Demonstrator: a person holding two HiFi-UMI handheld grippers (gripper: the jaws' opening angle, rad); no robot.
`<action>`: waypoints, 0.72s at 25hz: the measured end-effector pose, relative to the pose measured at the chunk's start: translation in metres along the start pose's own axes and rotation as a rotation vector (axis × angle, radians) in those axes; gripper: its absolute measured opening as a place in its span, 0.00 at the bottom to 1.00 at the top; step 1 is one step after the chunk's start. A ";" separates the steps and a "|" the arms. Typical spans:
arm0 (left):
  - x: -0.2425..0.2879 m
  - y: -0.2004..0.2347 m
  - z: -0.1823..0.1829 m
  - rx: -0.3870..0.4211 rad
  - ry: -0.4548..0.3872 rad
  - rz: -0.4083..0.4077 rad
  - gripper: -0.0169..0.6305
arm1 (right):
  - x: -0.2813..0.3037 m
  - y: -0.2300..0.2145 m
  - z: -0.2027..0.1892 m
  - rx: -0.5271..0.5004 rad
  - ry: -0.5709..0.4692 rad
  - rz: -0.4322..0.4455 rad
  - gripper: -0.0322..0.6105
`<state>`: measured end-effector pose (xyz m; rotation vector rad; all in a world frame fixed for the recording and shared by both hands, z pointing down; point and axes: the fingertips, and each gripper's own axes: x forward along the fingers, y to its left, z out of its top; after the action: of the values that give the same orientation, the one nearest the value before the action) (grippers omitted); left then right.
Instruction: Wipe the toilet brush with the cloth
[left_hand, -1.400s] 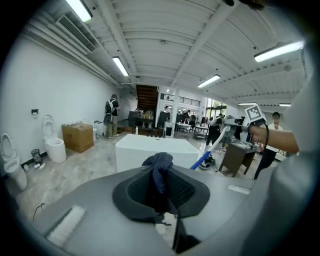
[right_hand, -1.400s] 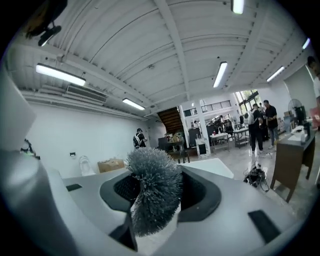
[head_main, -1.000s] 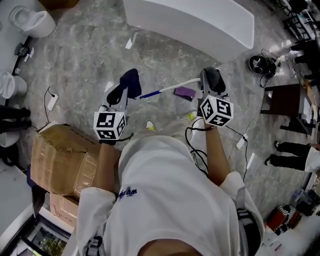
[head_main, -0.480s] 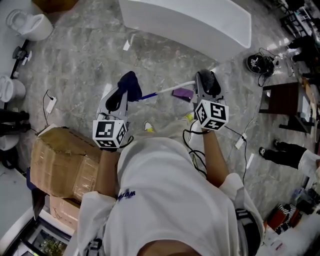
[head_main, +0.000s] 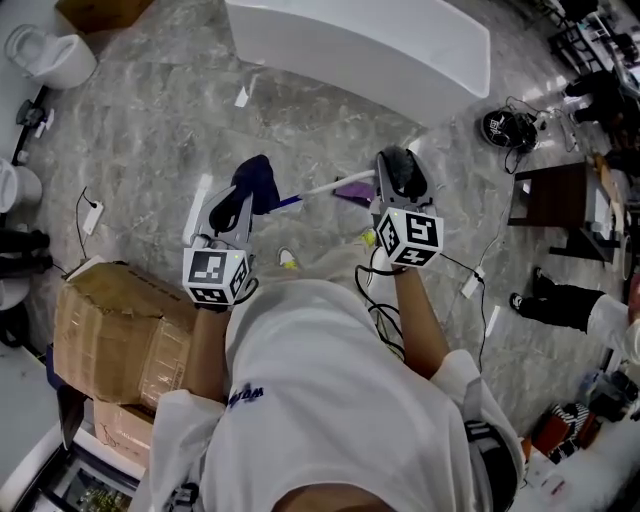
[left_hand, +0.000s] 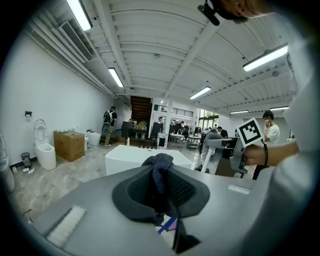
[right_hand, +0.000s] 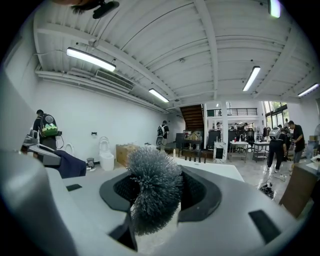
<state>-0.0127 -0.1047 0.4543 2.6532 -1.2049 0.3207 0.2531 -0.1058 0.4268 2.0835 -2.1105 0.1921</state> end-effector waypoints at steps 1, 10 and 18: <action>0.002 -0.002 -0.001 0.001 0.002 -0.007 0.08 | 0.001 0.002 0.000 -0.003 0.000 0.005 0.38; 0.007 -0.013 -0.009 -0.021 0.017 -0.039 0.08 | 0.001 0.015 0.003 -0.025 0.010 0.037 0.38; 0.009 -0.008 -0.012 -0.020 0.025 -0.043 0.08 | 0.008 0.023 0.005 -0.032 0.006 0.054 0.38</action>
<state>-0.0021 -0.1024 0.4678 2.6461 -1.1357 0.3322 0.2295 -0.1143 0.4243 2.0070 -2.1530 0.1702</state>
